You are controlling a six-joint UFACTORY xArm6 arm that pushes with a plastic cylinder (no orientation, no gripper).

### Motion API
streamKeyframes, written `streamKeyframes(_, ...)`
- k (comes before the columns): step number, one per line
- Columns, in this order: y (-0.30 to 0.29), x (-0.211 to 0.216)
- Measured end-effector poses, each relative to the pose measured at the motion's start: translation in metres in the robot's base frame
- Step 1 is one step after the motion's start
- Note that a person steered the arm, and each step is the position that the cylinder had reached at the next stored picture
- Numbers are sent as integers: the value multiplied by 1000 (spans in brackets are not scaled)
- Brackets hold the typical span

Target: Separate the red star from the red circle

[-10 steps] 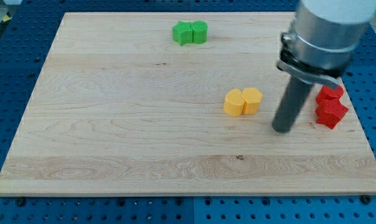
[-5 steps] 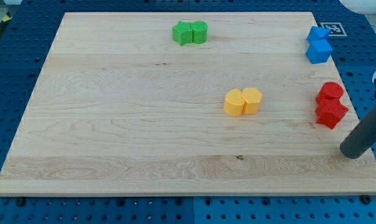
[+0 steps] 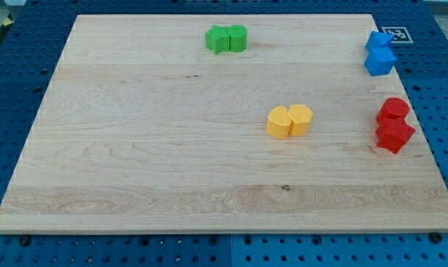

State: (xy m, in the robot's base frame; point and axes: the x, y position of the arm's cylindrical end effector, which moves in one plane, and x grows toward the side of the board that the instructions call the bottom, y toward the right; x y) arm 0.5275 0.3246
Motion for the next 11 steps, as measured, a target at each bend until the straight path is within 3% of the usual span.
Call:
streamKeyframes(2, -61, -32)
streamKeyframes(4, -67, -6)
streamKeyframes(6, -121, -38)
streamKeyframes(7, -123, -27)
streamKeyframes(9, -55, -21)
streamKeyframes(11, -104, -57)
